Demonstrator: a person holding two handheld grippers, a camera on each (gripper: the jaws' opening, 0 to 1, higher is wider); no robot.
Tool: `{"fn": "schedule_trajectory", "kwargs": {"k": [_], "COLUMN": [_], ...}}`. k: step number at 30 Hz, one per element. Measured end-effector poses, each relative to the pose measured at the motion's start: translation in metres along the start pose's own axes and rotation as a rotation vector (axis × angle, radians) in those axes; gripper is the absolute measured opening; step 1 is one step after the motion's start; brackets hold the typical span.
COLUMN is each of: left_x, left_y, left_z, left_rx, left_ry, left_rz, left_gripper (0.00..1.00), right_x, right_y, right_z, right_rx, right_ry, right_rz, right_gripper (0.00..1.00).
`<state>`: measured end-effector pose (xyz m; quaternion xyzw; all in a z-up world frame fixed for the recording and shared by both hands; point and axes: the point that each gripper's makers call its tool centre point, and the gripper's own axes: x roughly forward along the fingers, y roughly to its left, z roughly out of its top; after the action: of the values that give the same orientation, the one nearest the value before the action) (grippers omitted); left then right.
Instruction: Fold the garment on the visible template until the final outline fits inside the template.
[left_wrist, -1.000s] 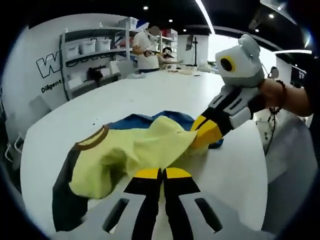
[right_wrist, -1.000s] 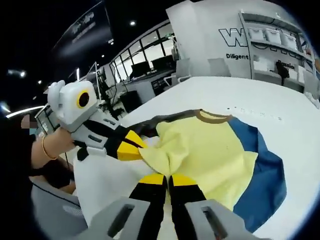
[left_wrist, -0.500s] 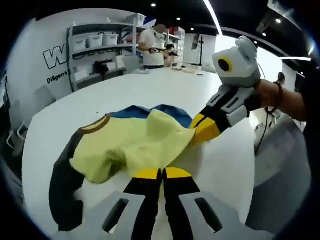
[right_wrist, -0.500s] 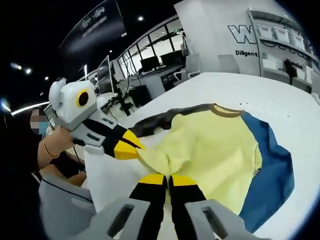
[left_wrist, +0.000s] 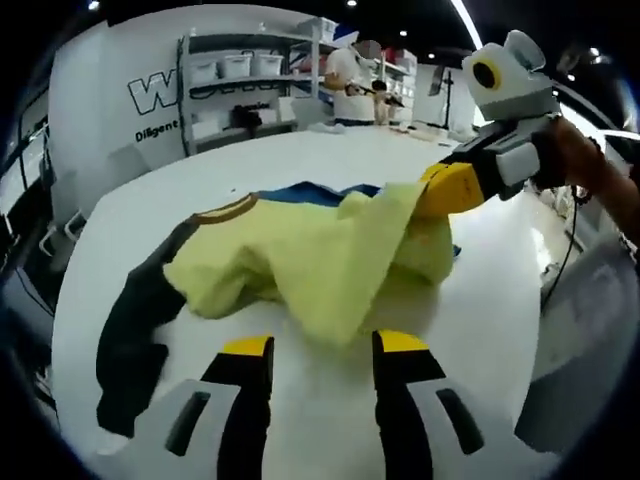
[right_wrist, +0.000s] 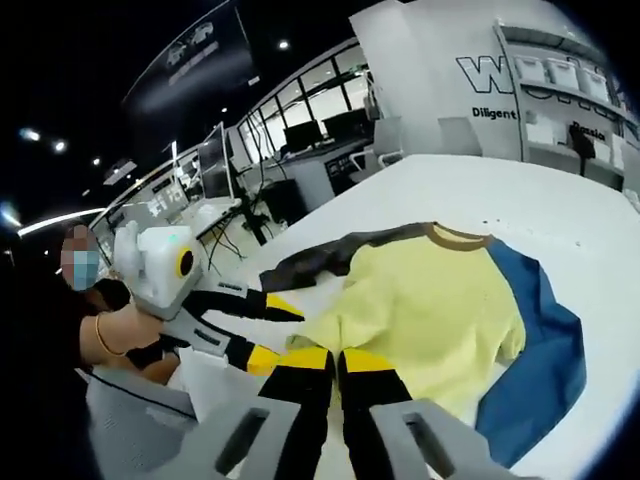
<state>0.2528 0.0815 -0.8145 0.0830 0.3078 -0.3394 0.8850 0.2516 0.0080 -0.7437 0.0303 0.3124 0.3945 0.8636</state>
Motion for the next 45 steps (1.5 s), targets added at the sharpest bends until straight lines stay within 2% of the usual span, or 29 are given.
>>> {"fn": "schedule_trajectory", "kwargs": {"k": [1,5,8,9,11,13,17,18,20,26,28,30,33,36,40,42,45], "left_x": [0.002,0.009,0.015,0.017,0.02,0.022,0.02,0.019,0.014,-0.016,-0.027,-0.042,-0.056,-0.074,-0.086,-0.093,-0.1], "left_y": [-0.001,-0.003,-0.008,-0.012,-0.014,-0.013,-0.016,-0.014,-0.01,0.005,0.01,0.022,0.028,0.038,0.039,0.035,0.028], "left_z": [-0.003,-0.007,-0.008,-0.005,-0.005,-0.006,-0.011,-0.015,-0.023,-0.02,-0.021,-0.021,-0.017,-0.008,-0.005,-0.006,-0.017], "left_rx": [-0.053,-0.099,-0.134,-0.147,-0.208,-0.209,-0.187,-0.198,-0.166,-0.132,-0.101,-0.025,0.046,0.191,0.28,0.365,0.502], "left_ry": [0.002,-0.011,-0.025,-0.046,-0.047,-0.047,-0.02,-0.008,0.047,0.05,0.06,0.07,0.072,0.085,0.107,0.136,0.221], "left_rz": [-0.001,-0.01,-0.037,-0.064,-0.068,-0.074,-0.109,-0.095,-0.081,-0.044,-0.031,0.02,0.049,0.108,0.12,0.113,0.107], "left_gripper": [0.42,0.43,0.43,0.44,0.39,0.29,0.0,0.01,0.0,0.0,0.0,0.0,0.0,0.0,0.0,0.0,0.0], "right_x": [0.0,-0.001,-0.001,-0.001,-0.002,-0.003,-0.006,-0.007,-0.008,-0.013,-0.013,-0.013,-0.01,-0.007,-0.003,-0.002,0.002], "right_y": [0.0,0.002,0.003,0.004,0.004,0.005,0.005,0.006,0.008,0.009,0.01,0.011,0.013,0.017,0.023,0.025,0.028], "right_z": [0.002,0.009,0.011,0.011,0.011,0.01,0.011,0.011,0.011,0.006,0.003,-0.002,-0.013,-0.026,-0.043,-0.054,-0.065], "right_rx": [0.0,-0.001,-0.005,-0.008,-0.011,-0.013,-0.02,-0.021,-0.032,-0.062,-0.063,-0.066,-0.088,-0.105,-0.141,-0.174,-0.201], "right_ry": [-0.005,-0.019,-0.018,-0.016,-0.015,-0.012,-0.01,-0.009,-0.005,0.02,0.029,0.049,0.087,0.133,0.193,0.237,0.268], "right_rz": [0.0,0.003,0.003,0.001,0.002,0.004,0.001,0.003,0.005,0.009,0.013,0.025,0.036,0.046,0.064,0.072,0.083], "right_gripper": [0.0,0.0,0.0,0.0,0.0,0.0,0.0,0.0,0.0,0.0,0.0,0.0,0.0,0.0,0.0,0.0,0.0]}}
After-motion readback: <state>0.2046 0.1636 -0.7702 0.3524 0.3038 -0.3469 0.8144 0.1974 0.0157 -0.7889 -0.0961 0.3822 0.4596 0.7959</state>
